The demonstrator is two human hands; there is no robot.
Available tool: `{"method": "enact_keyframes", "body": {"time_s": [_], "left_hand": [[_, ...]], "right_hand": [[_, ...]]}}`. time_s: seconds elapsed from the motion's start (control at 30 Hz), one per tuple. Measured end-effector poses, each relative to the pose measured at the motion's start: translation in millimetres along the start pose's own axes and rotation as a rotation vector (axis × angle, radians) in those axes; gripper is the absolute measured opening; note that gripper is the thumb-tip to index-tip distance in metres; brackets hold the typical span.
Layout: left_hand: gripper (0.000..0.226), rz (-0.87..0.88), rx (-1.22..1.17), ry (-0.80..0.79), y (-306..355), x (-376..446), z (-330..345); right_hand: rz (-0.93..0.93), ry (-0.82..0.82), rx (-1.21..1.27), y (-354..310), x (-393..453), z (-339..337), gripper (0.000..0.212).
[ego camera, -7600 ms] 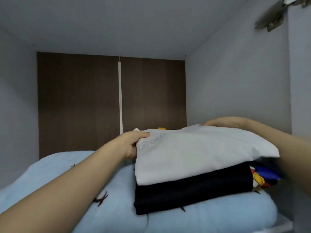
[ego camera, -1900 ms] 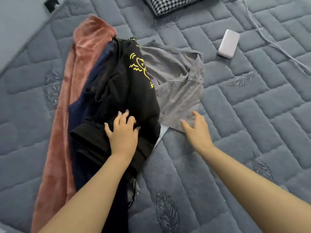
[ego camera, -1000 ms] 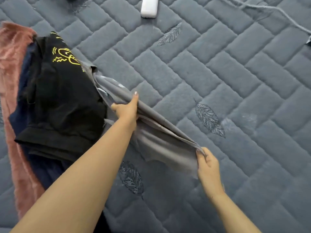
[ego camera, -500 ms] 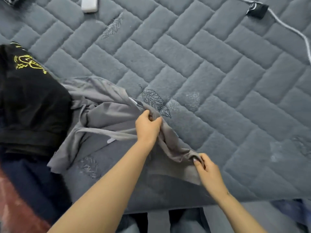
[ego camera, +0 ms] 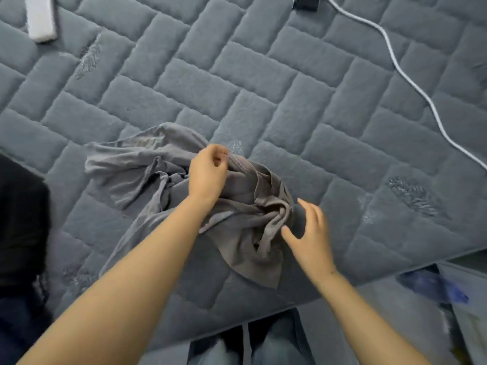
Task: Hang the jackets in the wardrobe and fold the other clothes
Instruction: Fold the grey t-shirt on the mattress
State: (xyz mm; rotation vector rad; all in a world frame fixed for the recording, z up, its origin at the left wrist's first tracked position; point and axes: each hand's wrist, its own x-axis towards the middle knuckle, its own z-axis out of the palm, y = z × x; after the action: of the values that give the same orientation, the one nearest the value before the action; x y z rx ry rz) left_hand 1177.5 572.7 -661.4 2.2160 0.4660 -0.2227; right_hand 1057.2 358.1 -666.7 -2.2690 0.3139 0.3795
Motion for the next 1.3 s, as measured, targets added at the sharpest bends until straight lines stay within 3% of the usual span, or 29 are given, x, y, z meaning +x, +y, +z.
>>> {"method": "enact_keyframes", "body": {"time_s": [0.1,0.17,0.23,0.37,0.5,0.67,0.77,0.87,0.97,1.03,1.17,1.3], "left_hand": [[0.023,0.06,0.361,-0.029,-21.0,36.6,-23.2],[0.045,-0.023,0.567,-0.14,-34.5,51.6,-29.6],[0.056,-0.05,0.565,-0.214,-44.8,58.8,-31.8],[0.048,0.05,0.508,-0.39,-60.3,45.0,-35.3],[0.034,0.112,0.567,-0.527,-79.3,-0.7,-42.9],[0.026,0.08,0.598,-0.646,-77.5,-39.9,-49.2],[0.026,0.105,0.528,-0.623,-65.9,-32.9,-55.6],[0.048,0.195,0.615,-0.57,-61.1,-7.7,-58.3],[0.048,0.211,0.982,-0.61,-70.4,11.1,-57.6],[0.034,0.137,0.96,-0.671,-79.1,12.2,-55.6],[0.024,0.143,0.876,-0.727,-86.9,3.3,-55.4],[0.027,0.089,0.753,-0.617,-71.7,-12.0,-78.5]], "right_hand": [[-0.203,0.118,-0.181,-30.0,17.9,20.4,0.057],[-0.164,0.083,-0.25,-41.7,27.4,36.5,0.057],[-0.108,0.05,-0.378,-43.3,37.3,48.5,0.06],[-0.133,0.015,-0.55,-28.3,53.5,54.9,0.051],[-0.153,0.08,-0.199,-20.8,48.1,45.4,0.005],[0.156,0.106,0.271,-16.2,25.8,17.4,0.01],[-0.09,0.137,-0.013,-10.4,1.1,9.7,0.008],[-0.326,0.139,-0.332,-6.9,-12.9,20.4,0.015],[-0.192,0.063,-0.541,-3.8,-7.1,38.4,0.038],[-0.108,0.041,-0.577,-1.3,2.2,43.0,0.037],[-0.088,0.086,-0.408,-4.2,15.9,37.2,0.005],[0.117,0.166,0.263,-13.1,4.2,12.3,0.031]]}}
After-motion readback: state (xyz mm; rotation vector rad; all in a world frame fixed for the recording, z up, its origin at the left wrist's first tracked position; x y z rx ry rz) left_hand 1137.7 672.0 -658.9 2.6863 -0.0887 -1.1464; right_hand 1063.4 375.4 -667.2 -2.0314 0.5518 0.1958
